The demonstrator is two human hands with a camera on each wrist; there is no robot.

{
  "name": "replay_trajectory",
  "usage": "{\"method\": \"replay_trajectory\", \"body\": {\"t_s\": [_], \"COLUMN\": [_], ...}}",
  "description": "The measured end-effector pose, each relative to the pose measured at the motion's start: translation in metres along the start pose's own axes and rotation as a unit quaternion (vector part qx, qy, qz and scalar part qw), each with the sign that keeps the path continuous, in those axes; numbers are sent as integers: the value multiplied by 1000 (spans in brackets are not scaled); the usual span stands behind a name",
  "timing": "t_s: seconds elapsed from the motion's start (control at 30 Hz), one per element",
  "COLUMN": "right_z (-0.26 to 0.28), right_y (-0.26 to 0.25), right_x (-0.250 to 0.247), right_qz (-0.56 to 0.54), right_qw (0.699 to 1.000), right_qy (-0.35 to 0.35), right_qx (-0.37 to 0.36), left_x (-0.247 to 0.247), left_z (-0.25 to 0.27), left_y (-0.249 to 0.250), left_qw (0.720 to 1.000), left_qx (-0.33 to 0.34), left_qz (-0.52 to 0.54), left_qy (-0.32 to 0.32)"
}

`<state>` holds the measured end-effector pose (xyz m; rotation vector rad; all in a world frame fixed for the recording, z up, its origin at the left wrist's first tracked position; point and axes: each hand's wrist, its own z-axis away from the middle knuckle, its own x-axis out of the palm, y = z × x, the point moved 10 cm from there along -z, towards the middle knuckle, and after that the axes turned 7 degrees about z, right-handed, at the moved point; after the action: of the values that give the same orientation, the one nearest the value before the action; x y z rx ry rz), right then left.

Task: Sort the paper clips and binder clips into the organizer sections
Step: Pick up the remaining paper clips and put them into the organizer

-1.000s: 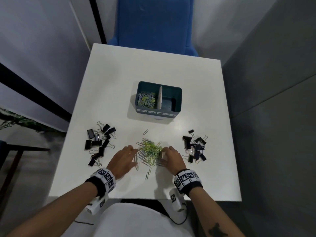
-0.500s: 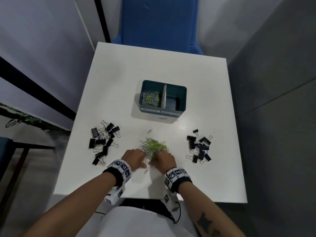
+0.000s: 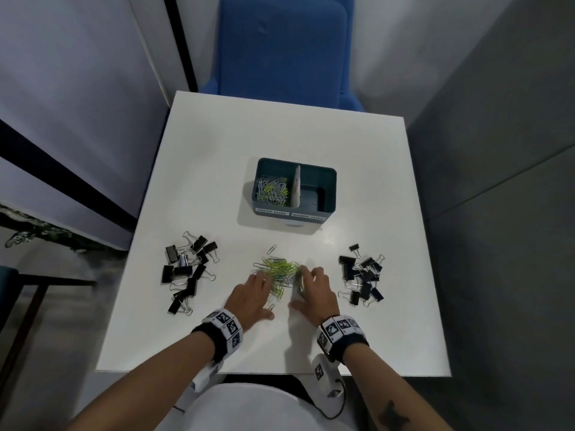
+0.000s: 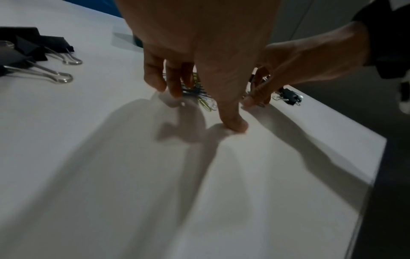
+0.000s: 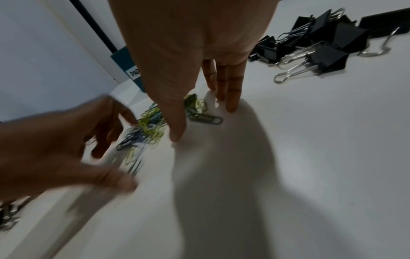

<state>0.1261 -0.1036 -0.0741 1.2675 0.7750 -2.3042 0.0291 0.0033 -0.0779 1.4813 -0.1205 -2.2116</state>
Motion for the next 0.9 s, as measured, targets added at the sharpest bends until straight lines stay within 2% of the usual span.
{"method": "replay_trajectory", "body": {"t_s": [0.1,0.4,0.57,0.77,0.9], "right_z": [1,-7,-15,-27,-29], "right_y": [-11,-30,-27,-24,-18], "right_x": [7,8,4,-1,-5], "right_qz": [13,57,43,7,-24], "right_qw": [1000,998,999,1000,1000], "right_qy": [-1,-8,-5,-8,-4], "right_qx": [-5,-4,7,15,18], "left_x": [-14,-12,-20,-44,-68], "left_z": [-10,-22,-22,-25,-27], "left_y": [-8,-1,-7,-27,-35], "left_qw": [999,998,992,978,966], "left_qx": [-30,-30,-13,-39,-30], "left_qz": [-4,55,120,191,235], "left_qy": [31,20,48,77,102]}}
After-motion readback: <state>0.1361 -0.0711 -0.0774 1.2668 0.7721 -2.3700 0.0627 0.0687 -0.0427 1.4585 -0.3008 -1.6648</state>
